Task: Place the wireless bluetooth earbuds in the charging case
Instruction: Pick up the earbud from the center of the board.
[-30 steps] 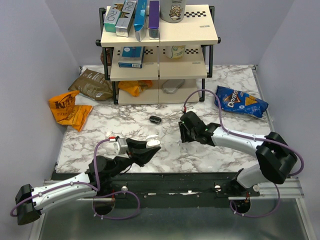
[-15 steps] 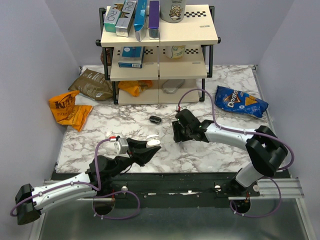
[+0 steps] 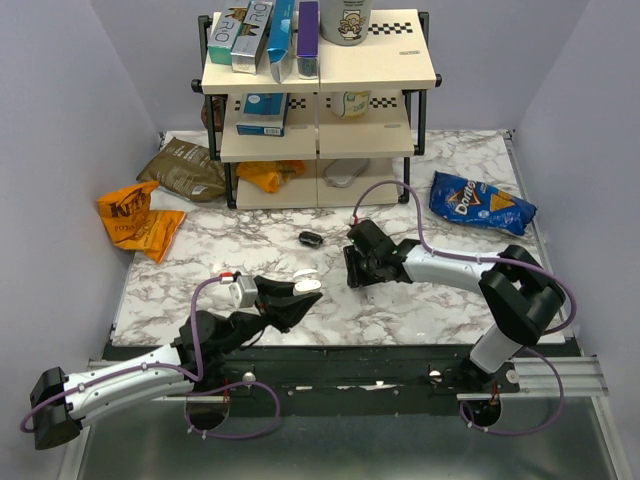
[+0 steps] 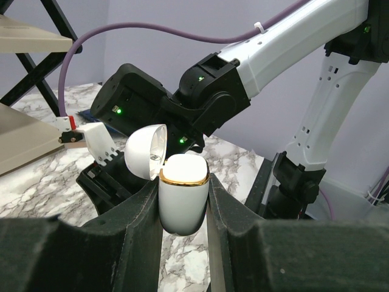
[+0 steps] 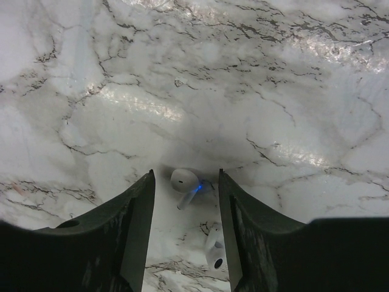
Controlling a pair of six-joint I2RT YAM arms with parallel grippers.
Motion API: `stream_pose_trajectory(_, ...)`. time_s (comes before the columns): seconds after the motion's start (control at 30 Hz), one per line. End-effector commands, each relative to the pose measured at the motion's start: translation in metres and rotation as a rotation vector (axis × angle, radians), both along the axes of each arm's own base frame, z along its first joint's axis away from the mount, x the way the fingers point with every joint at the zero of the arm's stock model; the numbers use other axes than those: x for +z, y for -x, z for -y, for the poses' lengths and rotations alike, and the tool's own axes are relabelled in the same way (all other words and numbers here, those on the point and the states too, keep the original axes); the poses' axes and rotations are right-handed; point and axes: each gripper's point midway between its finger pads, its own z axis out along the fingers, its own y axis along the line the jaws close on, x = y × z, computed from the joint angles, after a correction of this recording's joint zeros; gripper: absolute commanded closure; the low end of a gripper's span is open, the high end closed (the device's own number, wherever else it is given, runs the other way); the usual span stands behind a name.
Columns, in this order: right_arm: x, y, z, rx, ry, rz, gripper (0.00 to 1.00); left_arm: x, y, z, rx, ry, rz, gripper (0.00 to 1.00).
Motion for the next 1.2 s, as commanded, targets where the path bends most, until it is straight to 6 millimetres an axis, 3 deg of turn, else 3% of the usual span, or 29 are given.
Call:
stream_pose_trajectory(0.0, -0.005, 0.002, -0.008, 0.006, -0.003, -0.03, 0.48, 0.008, 0.0, 0.0, 0.002, 0.024, -0.007, 1.0)
stream_pose_trajectory(0.67, -0.025, 0.021, -0.002, 0.012, 0.06, -0.07, 0.57, 0.007, 0.001, -0.003, 0.0, 0.036, -0.022, 1.0)
stream_pose_trajectory(1.17, -0.036, 0.031, 0.006, -0.086, 0.081, -0.129, 0.62, 0.009, 0.002, -0.006, 0.004, 0.04, -0.014, 1.0)
